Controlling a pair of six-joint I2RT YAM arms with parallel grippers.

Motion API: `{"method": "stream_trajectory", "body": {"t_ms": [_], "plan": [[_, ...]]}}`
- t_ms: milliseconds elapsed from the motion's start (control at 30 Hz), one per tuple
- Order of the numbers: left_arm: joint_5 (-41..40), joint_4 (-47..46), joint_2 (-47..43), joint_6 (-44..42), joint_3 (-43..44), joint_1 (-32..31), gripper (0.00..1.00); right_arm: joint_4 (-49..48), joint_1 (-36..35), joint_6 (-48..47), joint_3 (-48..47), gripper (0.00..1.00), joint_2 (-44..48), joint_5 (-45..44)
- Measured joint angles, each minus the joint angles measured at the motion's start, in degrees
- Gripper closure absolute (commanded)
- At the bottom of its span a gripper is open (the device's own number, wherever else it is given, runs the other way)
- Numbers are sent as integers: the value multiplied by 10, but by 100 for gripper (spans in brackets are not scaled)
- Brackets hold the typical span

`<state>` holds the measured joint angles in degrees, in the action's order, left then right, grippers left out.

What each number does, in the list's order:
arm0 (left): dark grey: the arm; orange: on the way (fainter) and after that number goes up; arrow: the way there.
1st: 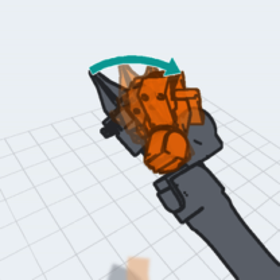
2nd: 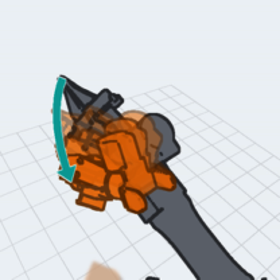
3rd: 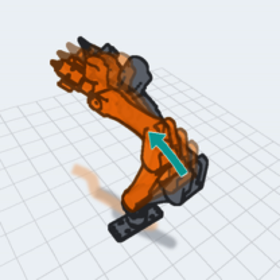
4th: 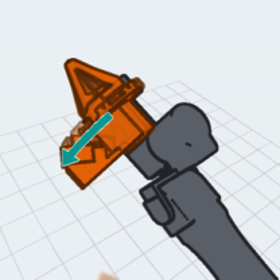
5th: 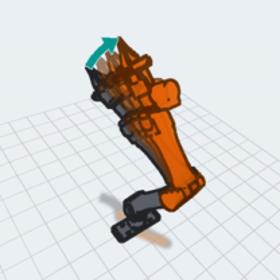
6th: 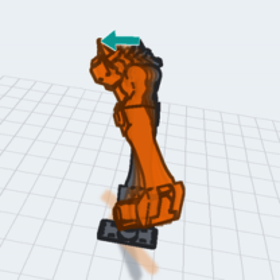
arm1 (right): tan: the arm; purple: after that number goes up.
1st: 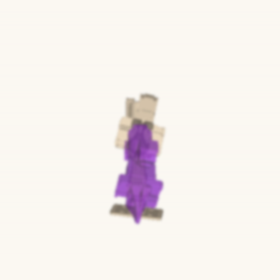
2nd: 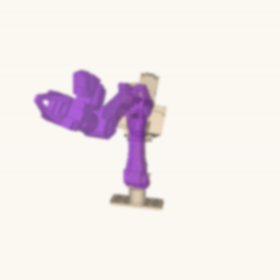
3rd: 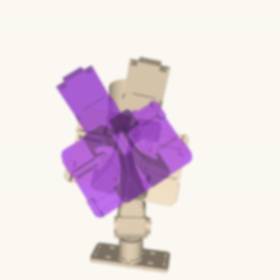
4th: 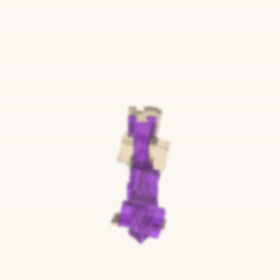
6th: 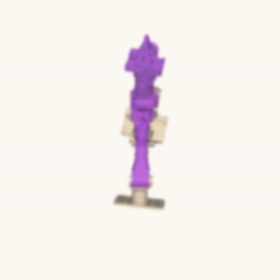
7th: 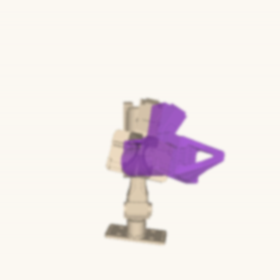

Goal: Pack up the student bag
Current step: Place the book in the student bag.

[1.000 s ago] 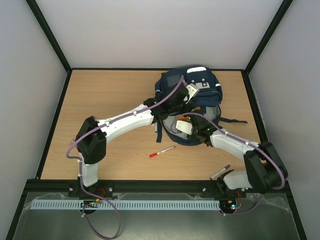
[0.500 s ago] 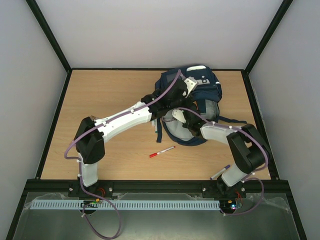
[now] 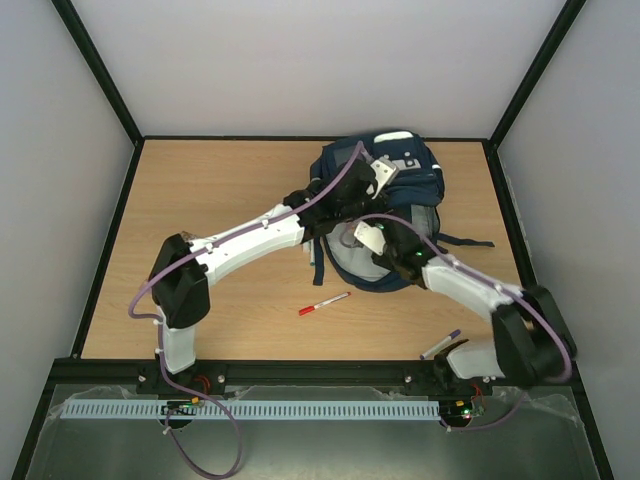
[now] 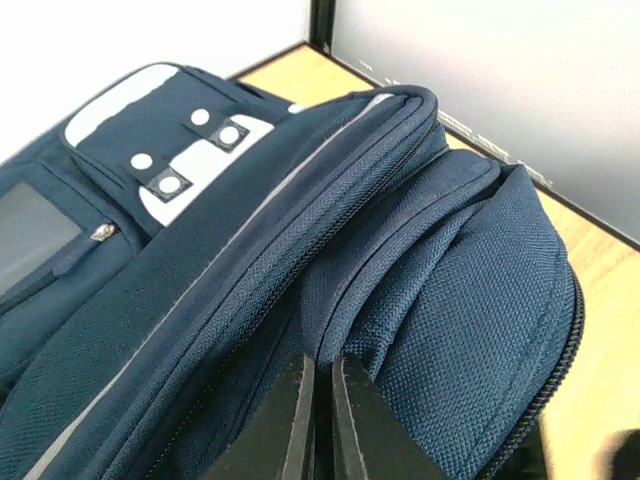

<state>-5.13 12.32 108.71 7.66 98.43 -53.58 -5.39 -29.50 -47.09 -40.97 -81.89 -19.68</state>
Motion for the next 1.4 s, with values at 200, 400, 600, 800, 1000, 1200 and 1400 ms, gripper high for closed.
{"method": "stream_trajectory", "body": {"t_ms": [200,400,600,800,1000,1200,1400], "plan": [[27,29,0,6,0,2,96,166,5,57,19,50,206,143],[56,30,1,19,-2,23,94,310,5,130,-33,51,341,303],[91,-1,10,32,-45,28,86,340,6,278,-123,51,380,317],[132,-40,38,47,-111,20,69,341,22,371,-264,51,338,318],[142,-54,51,58,-147,12,27,301,59,422,-249,46,295,296],[92,-41,-52,51,-217,7,5,223,90,454,-148,45,253,309],[31,-40,-245,59,-341,48,1,147,113,464,-55,40,248,359]]}}
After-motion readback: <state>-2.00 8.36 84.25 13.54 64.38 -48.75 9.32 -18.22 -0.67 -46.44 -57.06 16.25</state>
